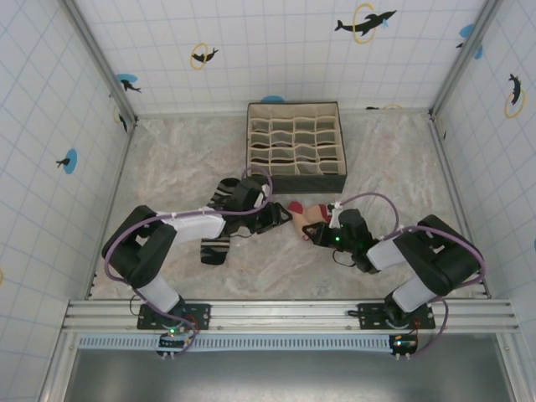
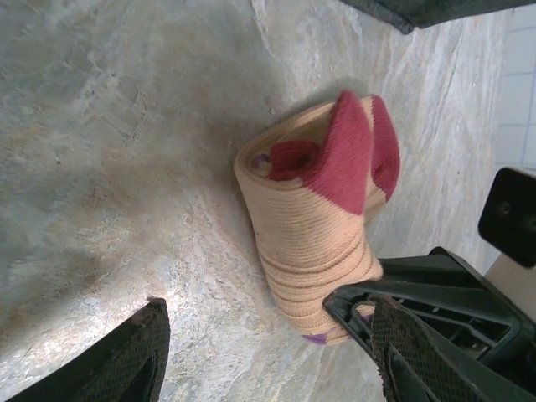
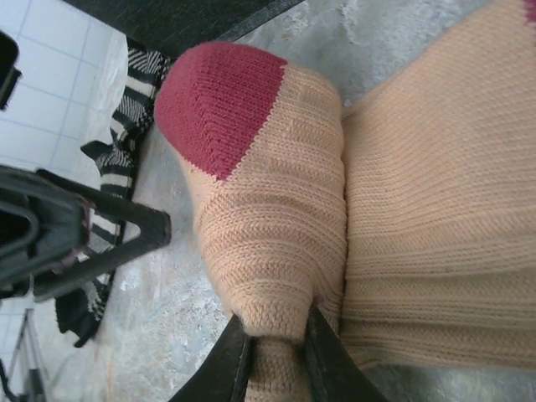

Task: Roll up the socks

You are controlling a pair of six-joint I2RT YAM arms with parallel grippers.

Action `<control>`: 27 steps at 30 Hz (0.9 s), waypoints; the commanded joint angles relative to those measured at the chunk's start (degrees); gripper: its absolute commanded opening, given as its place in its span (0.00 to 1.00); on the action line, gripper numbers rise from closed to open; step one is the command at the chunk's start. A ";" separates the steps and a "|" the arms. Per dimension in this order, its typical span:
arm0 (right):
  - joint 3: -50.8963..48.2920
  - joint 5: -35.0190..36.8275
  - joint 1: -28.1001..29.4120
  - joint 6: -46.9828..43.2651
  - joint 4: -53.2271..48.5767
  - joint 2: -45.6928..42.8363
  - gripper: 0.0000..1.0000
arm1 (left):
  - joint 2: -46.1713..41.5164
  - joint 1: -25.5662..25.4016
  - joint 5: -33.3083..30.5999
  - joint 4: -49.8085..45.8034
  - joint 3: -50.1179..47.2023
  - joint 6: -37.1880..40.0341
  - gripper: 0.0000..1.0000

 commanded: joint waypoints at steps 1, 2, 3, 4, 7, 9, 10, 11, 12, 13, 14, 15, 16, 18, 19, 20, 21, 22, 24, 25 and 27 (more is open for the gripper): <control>-3.38 -1.70 -0.72 6.38 -8.54 2.35 0.00 | 1.84 -0.60 -0.93 2.09 1.26 1.24 0.63; -3.59 -1.30 -0.89 7.39 -8.98 2.29 0.00 | 2.21 -0.76 -0.93 2.15 1.45 1.25 0.63; -3.80 -0.99 -1.09 8.61 -9.37 2.18 0.00 | 2.57 -0.86 -0.94 2.24 1.71 1.29 0.63; -4.28 -0.64 -1.41 9.92 -9.50 2.18 0.00 | 2.93 -1.00 -0.99 2.35 1.92 1.34 0.63; -5.17 0.17 -1.98 13.40 -9.98 1.92 0.00 | 3.86 -1.58 -1.36 2.56 2.55 1.51 0.62; -4.85 0.33 -2.04 13.78 -11.16 1.83 0.00 | 4.51 -1.95 -1.50 2.91 2.89 1.60 0.62; -4.69 0.44 -2.02 13.91 -11.75 1.78 0.00 | 4.90 -2.20 -1.48 3.17 3.06 1.60 0.62; -4.58 0.60 -2.08 14.05 -12.09 1.75 0.00 | 5.25 -2.36 -1.48 3.44 3.21 1.60 0.62; -4.47 0.73 -2.17 14.14 -12.44 1.81 0.00 | 5.54 -2.64 -1.49 3.88 3.30 1.60 0.62; -4.23 0.82 -2.18 14.06 -12.83 1.83 0.00 | 5.91 -2.88 -1.47 4.33 3.50 1.63 0.62; -4.04 0.94 -2.30 13.93 -13.17 1.87 0.00 | 6.18 -3.08 -1.52 4.80 3.59 1.69 0.62; -4.02 0.91 -2.28 13.97 -13.20 1.91 0.00 | 6.57 -3.27 -1.47 5.34 3.81 1.77 0.61; -3.86 0.91 -2.32 13.93 -13.13 1.91 0.00 | 6.88 -3.45 -1.57 5.88 3.87 1.89 0.61; -3.77 0.82 -2.36 13.97 -13.13 2.00 0.00 | 7.79 -3.63 -1.75 6.34 4.11 1.93 0.60; -3.77 0.82 -2.44 13.97 -13.11 2.12 0.00 | 8.33 -3.64 -1.69 6.54 4.31 1.90 0.60; -3.81 0.74 -2.52 13.97 -13.03 2.10 0.00 | 8.90 -3.64 -1.69 6.59 4.55 1.93 0.59; -3.97 0.65 -2.58 13.96 -12.86 2.09 0.00 | 9.46 -3.72 -1.70 6.79 4.79 1.87 0.59; -4.04 0.52 -2.67 13.97 -12.59 2.17 0.00 | 9.94 -3.72 -1.70 7.15 4.99 1.86 0.58; -4.41 0.16 -2.79 14.22 -11.83 2.24 0.00 | 10.80 -3.81 -1.74 8.02 5.19 1.78 0.58; -4.59 -0.11 -2.88 14.37 -11.31 2.35 0.00 | 11.31 -3.81 -1.81 8.54 5.44 1.69 0.58; -4.92 -0.58 -3.12 14.75 -10.28 2.55 0.00 | 12.45 -3.90 -2.00 8.96 6.03 1.53 0.57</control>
